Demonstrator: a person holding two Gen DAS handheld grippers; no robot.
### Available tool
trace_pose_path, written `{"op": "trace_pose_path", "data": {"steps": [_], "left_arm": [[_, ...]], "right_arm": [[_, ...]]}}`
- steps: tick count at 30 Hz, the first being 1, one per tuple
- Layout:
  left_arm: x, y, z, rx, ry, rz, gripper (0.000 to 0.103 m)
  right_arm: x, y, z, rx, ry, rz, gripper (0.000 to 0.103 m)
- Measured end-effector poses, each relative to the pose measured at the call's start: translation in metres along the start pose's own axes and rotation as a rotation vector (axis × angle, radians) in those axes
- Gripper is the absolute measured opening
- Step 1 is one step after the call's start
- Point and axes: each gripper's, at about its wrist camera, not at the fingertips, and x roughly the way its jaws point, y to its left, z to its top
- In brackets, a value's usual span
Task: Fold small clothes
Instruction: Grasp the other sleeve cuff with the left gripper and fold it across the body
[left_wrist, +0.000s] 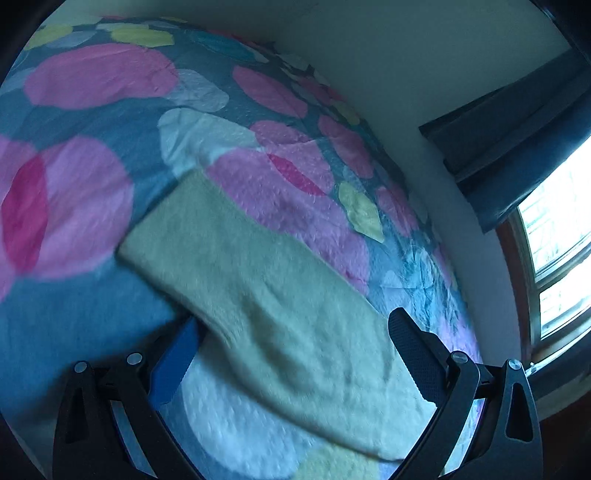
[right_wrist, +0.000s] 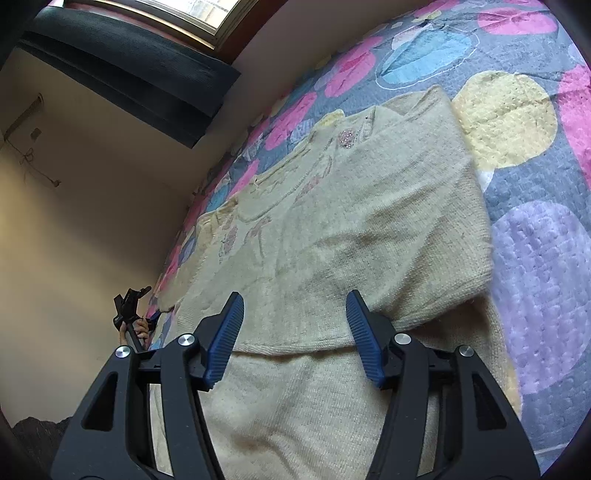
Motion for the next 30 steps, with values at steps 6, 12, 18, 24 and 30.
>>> {"op": "trace_pose_path", "data": {"steps": [6,12,18,24,30], "left_arm": [[0.001,0.001,0.006,0.003,-0.024,0.088,0.063],[-0.002,0.005,0.003,0.055,-0.057,0.243,0.005],[-0.050,-0.012,-0.013,0.090,-0.236,0.357,0.005],[-0.076,-0.035,-0.031,0.174,-0.330,0.455,0.005],[-0.096,-0.109,-0.042,0.347,-0.407,0.450,0.005]], "right_arm": [[0.001,0.000,0.001,-0.002,-0.004,0.002,0.058],[0.001,-0.001,0.002,-0.003,-0.006,0.005,0.058],[0.001,-0.002,0.003,-0.003,-0.007,0.005,0.058],[0.001,-0.002,0.003,-0.001,-0.008,0.007,0.058],[0.001,-0.002,0.003,-0.003,-0.007,0.006,0.058]]}}
